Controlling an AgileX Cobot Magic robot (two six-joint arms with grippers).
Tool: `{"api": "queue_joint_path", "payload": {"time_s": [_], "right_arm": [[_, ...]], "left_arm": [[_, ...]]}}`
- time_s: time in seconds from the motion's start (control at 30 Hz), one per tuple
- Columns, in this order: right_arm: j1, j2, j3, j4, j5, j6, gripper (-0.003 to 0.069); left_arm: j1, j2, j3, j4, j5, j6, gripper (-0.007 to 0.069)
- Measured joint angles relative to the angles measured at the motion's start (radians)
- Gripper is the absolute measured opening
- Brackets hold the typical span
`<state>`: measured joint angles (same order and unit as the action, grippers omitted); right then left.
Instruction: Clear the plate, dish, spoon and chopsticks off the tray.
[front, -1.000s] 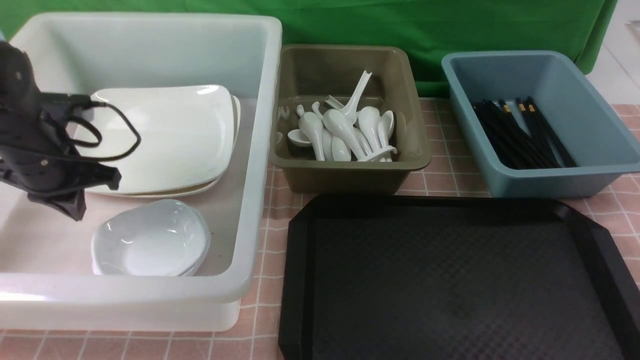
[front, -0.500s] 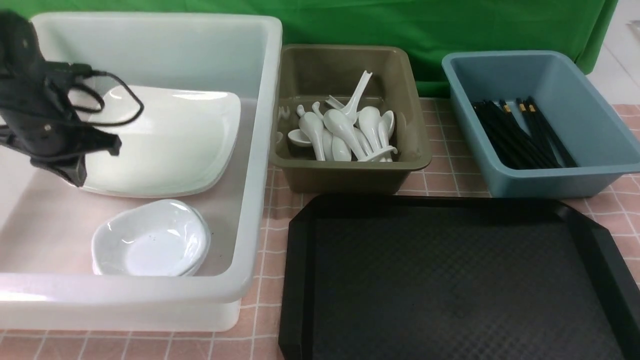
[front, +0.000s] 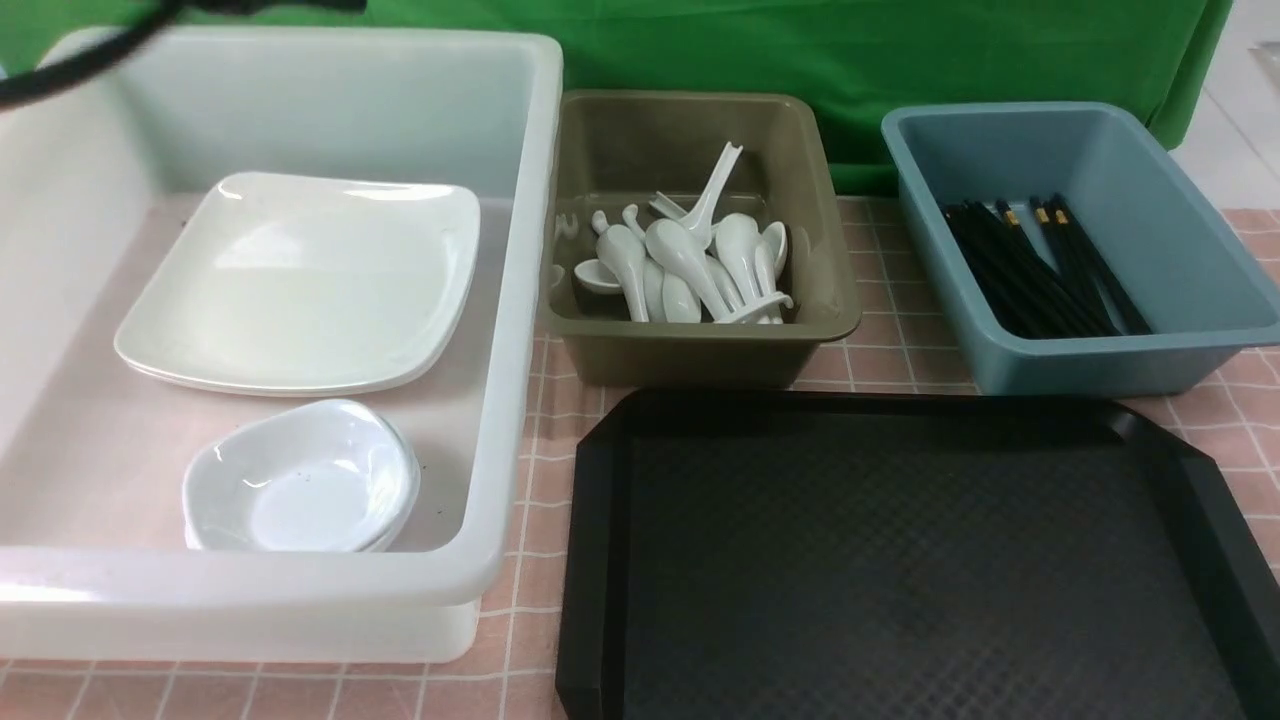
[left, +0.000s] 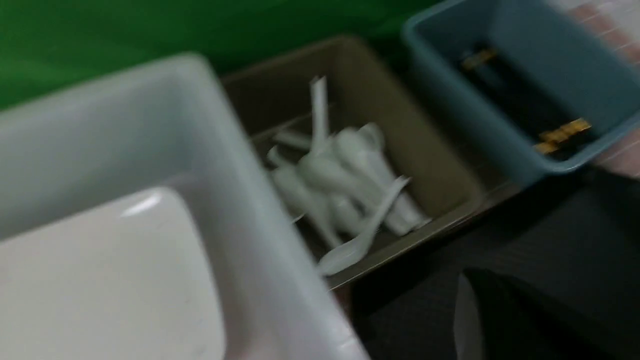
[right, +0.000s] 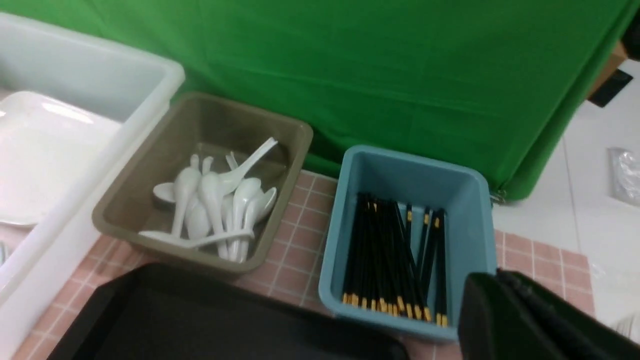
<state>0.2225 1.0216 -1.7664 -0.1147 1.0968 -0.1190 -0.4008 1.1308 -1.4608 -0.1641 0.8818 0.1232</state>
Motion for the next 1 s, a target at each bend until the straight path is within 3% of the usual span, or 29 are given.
{"api": "queue_joint_path", "payload": {"time_s": [0.03,0.13,0.17,0.3,0.47,0.5,0.73,1.0], "right_arm": [[0.000,-0.015,0.000,0.000,0.000,0.000,0.0030],[0.000,-0.292,0.363,-0.003,-0.234,0.038,0.0030],[0.000,-0.308,0.383,-0.004,-0.249,0.041,0.0030],[0.000,-0.626,0.806,-0.004,-0.554,0.126,0.0030],[0.000,-0.853,1.160,-0.003,-0.815,0.259,0.0030],[0.000,-0.929,1.272,-0.002,-0.903,0.298,0.0032],[0.000,-1.009,1.396,-0.002,-1.046,0.319,0.0046],[0.000,-1.009,1.395,-0.002,-1.073,0.318,0.0077]], "left_arm": [[-0.008,0.000,0.000,0.000,-0.004,0.000,-0.0002],[-0.108,-0.208,0.208,-0.003,-0.102,-0.062,-0.0002],[-0.111,-0.219,0.222,-0.003,-0.102,-0.066,-0.0002],[-0.131,-0.449,0.551,0.015,-0.300,-0.141,-0.0002],[-0.131,-0.640,0.891,0.050,-0.531,-0.186,-0.0002],[-0.131,-0.704,1.016,0.054,-0.641,-0.186,-0.0002],[-0.131,-0.787,1.224,0.053,-0.915,-0.184,0.0000],[-0.131,-0.789,1.245,0.065,-1.005,-0.168,0.0002]]}}
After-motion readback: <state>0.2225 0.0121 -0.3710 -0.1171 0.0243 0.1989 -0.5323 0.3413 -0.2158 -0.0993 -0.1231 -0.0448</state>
